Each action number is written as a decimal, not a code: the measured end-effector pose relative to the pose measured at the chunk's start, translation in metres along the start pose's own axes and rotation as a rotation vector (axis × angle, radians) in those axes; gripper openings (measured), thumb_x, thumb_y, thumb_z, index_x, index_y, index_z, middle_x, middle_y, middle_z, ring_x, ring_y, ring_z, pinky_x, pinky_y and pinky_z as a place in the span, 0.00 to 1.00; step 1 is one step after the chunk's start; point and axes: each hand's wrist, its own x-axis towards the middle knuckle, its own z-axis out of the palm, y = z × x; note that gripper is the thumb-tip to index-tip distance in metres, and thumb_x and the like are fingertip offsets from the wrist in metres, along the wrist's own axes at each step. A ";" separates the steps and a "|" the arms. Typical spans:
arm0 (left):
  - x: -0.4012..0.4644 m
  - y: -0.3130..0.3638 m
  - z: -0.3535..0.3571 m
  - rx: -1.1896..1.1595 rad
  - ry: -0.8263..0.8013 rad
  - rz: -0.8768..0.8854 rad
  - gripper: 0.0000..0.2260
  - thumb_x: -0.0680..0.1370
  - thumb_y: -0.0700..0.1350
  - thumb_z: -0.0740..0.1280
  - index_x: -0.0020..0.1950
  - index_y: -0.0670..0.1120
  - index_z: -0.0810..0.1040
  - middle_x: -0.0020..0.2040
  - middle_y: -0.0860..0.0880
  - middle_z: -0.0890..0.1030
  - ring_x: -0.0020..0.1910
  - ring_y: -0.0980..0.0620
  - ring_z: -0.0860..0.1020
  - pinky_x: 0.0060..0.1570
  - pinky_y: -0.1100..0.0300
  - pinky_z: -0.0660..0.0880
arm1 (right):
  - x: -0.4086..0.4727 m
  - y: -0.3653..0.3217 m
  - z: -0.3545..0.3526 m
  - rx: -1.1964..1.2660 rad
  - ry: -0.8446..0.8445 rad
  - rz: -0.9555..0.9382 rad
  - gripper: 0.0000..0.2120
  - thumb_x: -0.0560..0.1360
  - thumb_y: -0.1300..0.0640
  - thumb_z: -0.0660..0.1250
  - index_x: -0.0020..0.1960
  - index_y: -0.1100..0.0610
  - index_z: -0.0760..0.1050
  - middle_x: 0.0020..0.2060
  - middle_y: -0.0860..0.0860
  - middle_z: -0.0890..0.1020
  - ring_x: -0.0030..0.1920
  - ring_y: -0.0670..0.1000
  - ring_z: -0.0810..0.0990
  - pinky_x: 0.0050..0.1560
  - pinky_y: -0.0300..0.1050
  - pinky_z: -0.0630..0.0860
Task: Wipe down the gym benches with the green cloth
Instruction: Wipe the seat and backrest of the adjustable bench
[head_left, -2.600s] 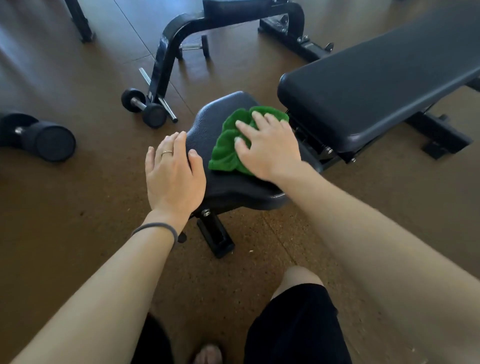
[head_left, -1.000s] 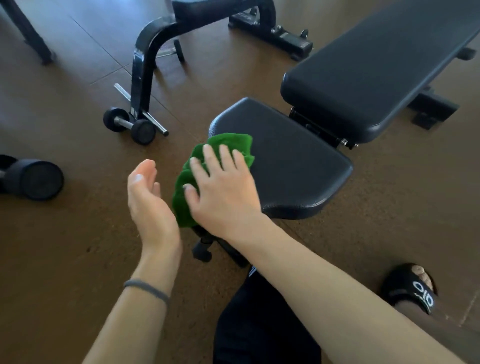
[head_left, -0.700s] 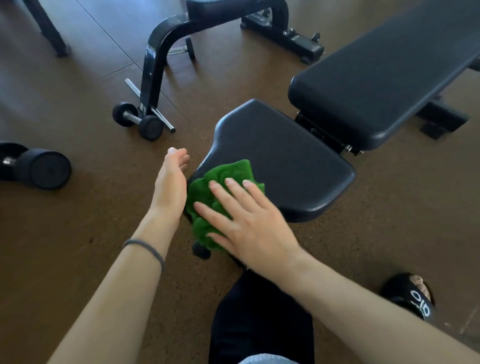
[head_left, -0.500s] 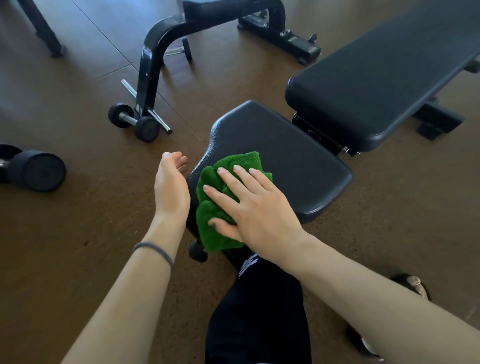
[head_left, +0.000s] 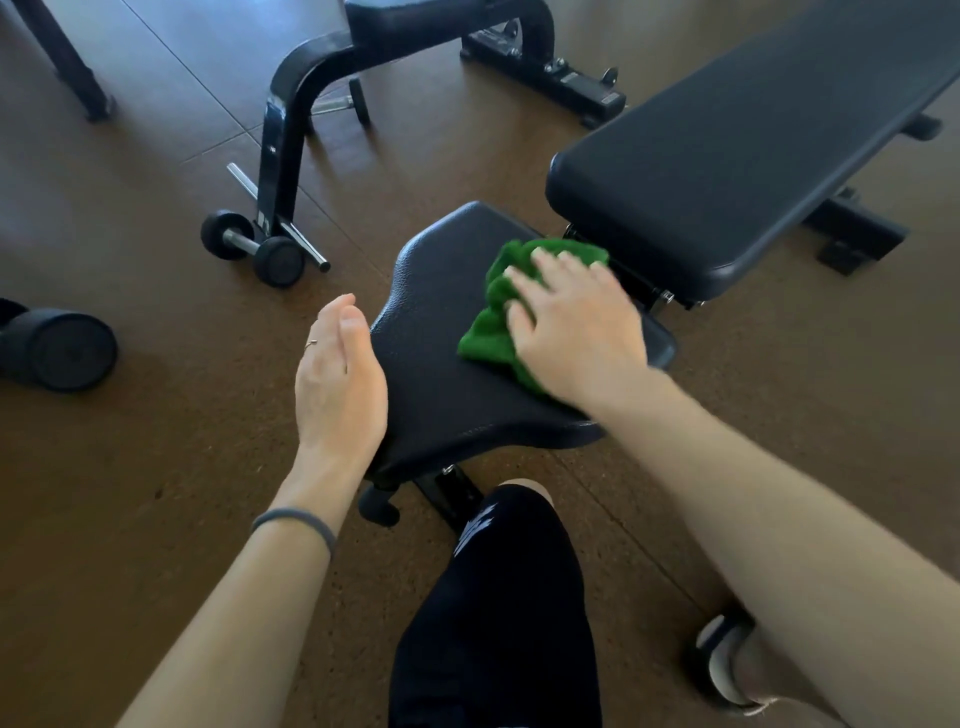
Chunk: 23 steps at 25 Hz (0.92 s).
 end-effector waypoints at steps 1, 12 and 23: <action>-0.001 -0.001 -0.001 -0.012 -0.003 -0.015 0.25 0.84 0.55 0.46 0.78 0.52 0.67 0.76 0.53 0.71 0.74 0.54 0.67 0.76 0.51 0.62 | 0.015 0.007 -0.002 -0.024 -0.064 0.073 0.26 0.84 0.44 0.49 0.79 0.49 0.68 0.79 0.56 0.67 0.77 0.59 0.66 0.77 0.57 0.58; -0.022 0.013 -0.015 0.203 0.055 0.337 0.19 0.85 0.51 0.52 0.74 0.47 0.70 0.73 0.47 0.71 0.73 0.48 0.67 0.74 0.51 0.63 | -0.015 -0.084 -0.020 0.523 -0.149 -0.230 0.29 0.82 0.51 0.42 0.77 0.57 0.69 0.79 0.54 0.66 0.80 0.55 0.61 0.80 0.53 0.53; -0.038 0.001 0.005 0.751 -0.261 0.544 0.25 0.86 0.55 0.47 0.83 0.51 0.58 0.83 0.49 0.60 0.82 0.47 0.56 0.81 0.47 0.54 | -0.021 0.032 -0.020 0.381 -0.056 0.401 0.23 0.86 0.44 0.46 0.77 0.48 0.66 0.69 0.57 0.76 0.66 0.62 0.75 0.63 0.57 0.69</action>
